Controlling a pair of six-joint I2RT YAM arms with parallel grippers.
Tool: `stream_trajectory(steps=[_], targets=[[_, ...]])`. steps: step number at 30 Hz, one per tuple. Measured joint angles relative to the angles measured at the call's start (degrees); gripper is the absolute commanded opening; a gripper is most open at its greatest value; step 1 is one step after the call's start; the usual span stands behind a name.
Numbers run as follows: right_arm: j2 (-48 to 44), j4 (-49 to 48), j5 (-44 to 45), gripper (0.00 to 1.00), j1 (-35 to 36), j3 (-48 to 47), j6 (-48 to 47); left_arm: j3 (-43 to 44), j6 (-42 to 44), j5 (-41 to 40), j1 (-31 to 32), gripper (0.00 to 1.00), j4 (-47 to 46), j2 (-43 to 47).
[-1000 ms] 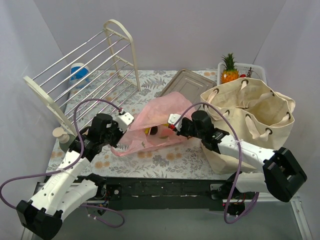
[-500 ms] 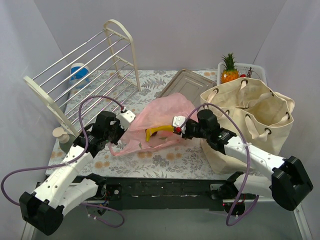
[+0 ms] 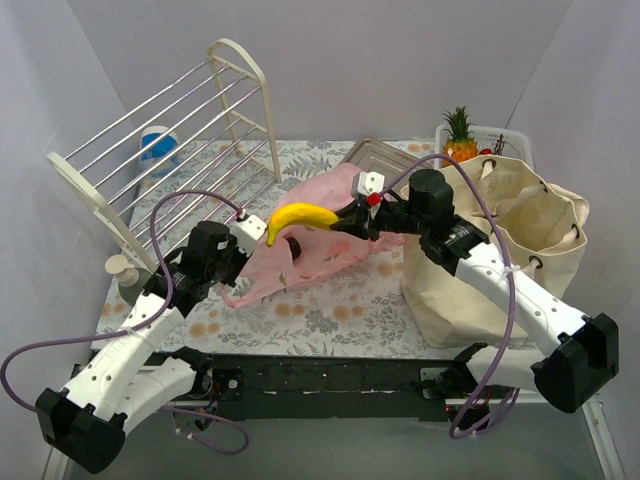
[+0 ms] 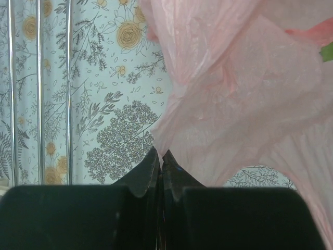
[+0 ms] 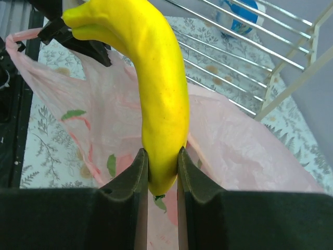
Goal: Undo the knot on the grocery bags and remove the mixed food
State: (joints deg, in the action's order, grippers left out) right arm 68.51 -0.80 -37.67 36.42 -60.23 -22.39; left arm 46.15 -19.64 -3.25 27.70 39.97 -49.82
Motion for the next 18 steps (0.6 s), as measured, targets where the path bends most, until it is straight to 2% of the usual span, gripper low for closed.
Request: stream_trajectory(steps=[2, 3, 4, 5, 6, 8, 10, 18], targets=[[1.4, -0.9, 0.2, 0.01, -0.3, 0.1, 3.5, 0.9, -0.3, -0.2, -0.2, 0.00, 0.3, -0.2], [1.9, -1.4, 0.2, 0.01, -0.5, 0.1, 5.1, 1.8, -0.2, -0.1, -0.1, 0.09, 0.5, -0.3], [2.4, -2.3, 0.3, 0.01, -0.8, 0.1, 7.0, 2.9, -0.2, -0.1, -0.1, 0.21, 0.6, -0.6], [3.0, -3.3, 0.3, 0.01, -1.1, 0.1, 8.9, 4.4, 0.0, 0.0, -0.1, 0.43, 0.6, -0.9], [3.4, -4.1, 0.5, 0.01, -1.6, 0.1, 10.5, 5.9, 0.3, 0.2, -0.1, 0.71, 0.6, -1.2], [4.5, -5.6, 1.0, 0.01, -2.4, -0.3, 13.4, 9.5, 1.2, 1.3, 0.2, 0.88, 0.8, -1.8], [6.4, -6.0, 0.8, 0.01, -3.5, -2.6, 15.9, 13.6, 0.6, 3.0, 0.5, 0.96, 0.8, -2.3], [15.6, -10.3, -0.7, 0.01, -11.6, -17.2, 25.4, 32.2, -3.7, 10.4, 0.7, 0.98, -3.5, -12.0]])
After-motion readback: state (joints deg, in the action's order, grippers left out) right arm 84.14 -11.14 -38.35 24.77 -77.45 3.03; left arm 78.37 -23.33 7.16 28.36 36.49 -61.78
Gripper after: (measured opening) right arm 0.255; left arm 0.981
